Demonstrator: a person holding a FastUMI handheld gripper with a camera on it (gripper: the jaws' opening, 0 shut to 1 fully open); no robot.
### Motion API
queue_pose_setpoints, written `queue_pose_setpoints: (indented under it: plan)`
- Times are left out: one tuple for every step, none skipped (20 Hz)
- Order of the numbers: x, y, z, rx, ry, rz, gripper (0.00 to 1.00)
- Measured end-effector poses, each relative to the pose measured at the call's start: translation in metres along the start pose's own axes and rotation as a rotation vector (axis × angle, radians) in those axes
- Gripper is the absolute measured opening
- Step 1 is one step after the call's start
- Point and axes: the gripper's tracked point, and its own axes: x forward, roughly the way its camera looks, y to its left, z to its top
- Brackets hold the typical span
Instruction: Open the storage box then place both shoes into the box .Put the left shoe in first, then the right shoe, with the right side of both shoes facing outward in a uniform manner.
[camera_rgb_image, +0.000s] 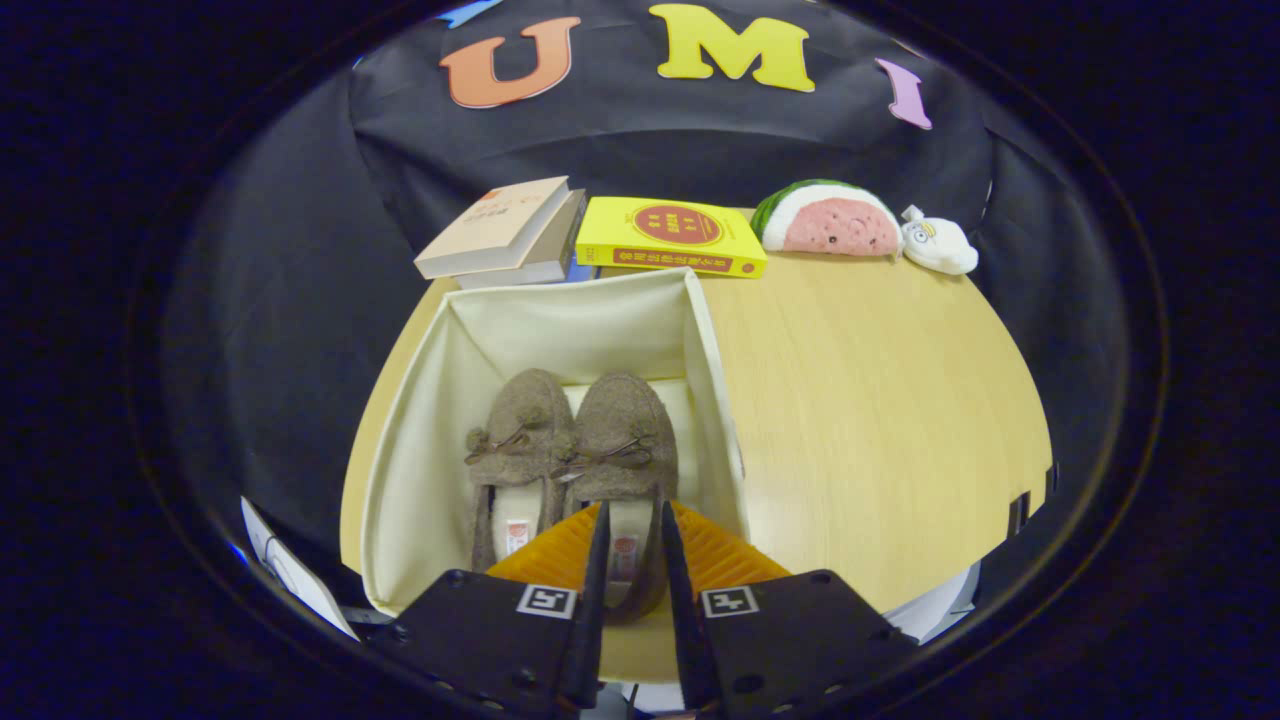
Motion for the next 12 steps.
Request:
queue_pose_setpoints:
  plan:
    - [-0.007,-0.001,0.003,-0.025,-0.024,-0.003,0.36]
    - [-0.014,-0.002,0.006,-0.053,-0.054,0.000,0.42]
    - [-0.019,0.000,0.010,-0.069,-0.082,0.009,0.54]
    - [-0.028,-0.002,0.014,-0.075,-0.113,0.010,0.66]
    - [-0.035,-0.004,0.018,-0.077,-0.144,0.013,0.73]
    - [-0.042,-0.009,0.025,-0.075,-0.185,0.012,0.83]
    - [-0.048,-0.013,0.030,-0.074,-0.218,0.013,0.86]
    - [-0.056,-0.019,0.034,-0.072,-0.254,0.013,0.90]
    - [-0.064,-0.026,0.038,-0.073,-0.294,0.006,0.92]
    - [-0.073,-0.034,0.044,-0.080,-0.339,-0.003,0.95]
    - [-0.082,-0.045,0.050,-0.083,-0.392,-0.022,0.95]
    - [-0.092,-0.055,0.055,-0.084,-0.446,-0.033,0.95]
